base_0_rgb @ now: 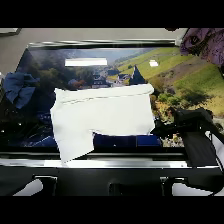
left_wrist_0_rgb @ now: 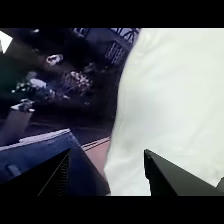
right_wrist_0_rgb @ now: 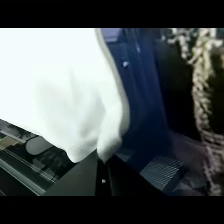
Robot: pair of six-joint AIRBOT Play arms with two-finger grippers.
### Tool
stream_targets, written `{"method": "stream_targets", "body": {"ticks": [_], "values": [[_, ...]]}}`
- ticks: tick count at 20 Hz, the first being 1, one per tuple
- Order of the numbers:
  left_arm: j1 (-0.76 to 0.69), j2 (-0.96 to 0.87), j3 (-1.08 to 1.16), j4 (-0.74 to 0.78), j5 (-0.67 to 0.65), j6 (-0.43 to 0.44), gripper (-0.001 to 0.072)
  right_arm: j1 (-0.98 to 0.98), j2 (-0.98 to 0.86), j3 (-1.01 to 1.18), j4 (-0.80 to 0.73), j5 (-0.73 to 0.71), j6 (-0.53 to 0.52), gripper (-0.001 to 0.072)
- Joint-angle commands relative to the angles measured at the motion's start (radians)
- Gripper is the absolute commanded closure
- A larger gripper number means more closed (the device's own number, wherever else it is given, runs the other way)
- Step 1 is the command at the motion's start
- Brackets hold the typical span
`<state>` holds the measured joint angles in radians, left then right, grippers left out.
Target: Fold the clothes and pants, and hang the long-sleeved shirts on hangers.
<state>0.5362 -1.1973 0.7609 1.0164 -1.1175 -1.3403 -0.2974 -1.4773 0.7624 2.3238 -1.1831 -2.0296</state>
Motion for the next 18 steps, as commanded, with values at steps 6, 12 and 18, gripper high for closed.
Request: {"method": "stream_targets", "body": {"ticks": [6,12,18], "values": [[-0.010,-0.080,-0.130,-0.257,0.087,0.267,0.0176,0.008,0.085,0.001,0.002,0.007,0.030,0.0679],[-0.020,-0.097,-0.136,-0.256,0.082,0.266,0.0176,0.008,0.089,0.001,0.002,0.006,0.037,0.0679],[-0.021,-0.101,-0.166,-0.241,0.052,0.258,0.0177,0.008,0.090,0.001,0.002,0.007,0.036,0.0679]]}}
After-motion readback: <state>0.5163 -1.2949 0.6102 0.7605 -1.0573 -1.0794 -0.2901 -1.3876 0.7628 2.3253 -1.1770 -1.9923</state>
